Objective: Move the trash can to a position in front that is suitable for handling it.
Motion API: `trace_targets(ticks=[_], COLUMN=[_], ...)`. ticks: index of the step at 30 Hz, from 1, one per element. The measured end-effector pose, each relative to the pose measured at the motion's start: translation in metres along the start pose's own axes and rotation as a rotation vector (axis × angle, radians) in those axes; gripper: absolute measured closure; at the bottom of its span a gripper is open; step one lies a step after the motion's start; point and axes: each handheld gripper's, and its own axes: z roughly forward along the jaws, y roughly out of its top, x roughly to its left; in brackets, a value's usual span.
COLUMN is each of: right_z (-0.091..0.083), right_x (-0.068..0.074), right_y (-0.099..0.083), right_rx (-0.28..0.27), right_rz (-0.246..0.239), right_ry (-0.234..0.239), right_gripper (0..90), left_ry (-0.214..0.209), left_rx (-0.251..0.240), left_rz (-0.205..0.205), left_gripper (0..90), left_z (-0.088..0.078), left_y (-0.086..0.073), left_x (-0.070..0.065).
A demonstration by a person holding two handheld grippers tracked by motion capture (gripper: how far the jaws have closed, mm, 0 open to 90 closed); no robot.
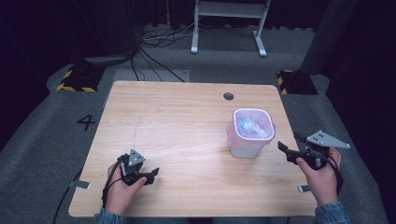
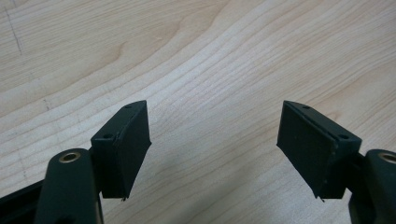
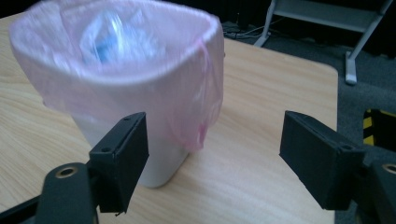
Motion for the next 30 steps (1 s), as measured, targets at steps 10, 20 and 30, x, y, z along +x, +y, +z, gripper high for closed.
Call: trace_targets(ticks=[10,20,30], right_z=[0.003,0.034,0.062], right_x=[-0.011,-0.011,0.0], right_y=[0.047,0.056,0.047], right_rx=[0.005,0.056,0.103], right_rz=[-0.012,0.004,0.024], right_ry=[0.018,0.042,0.065], right_gripper=[27.3,28.5,30.3], left_ry=[0.009,-0.038,-0.059], left_rx=[0.04,0.046,0.04], left_rz=[-0.023,0.007,0.043], left_gripper=[23.5,23.4,21.9], left_z=[0.007,0.017,0.024], left_y=[-0.006,-0.003,0.002], left_x=[0.011,0.006,0.003])
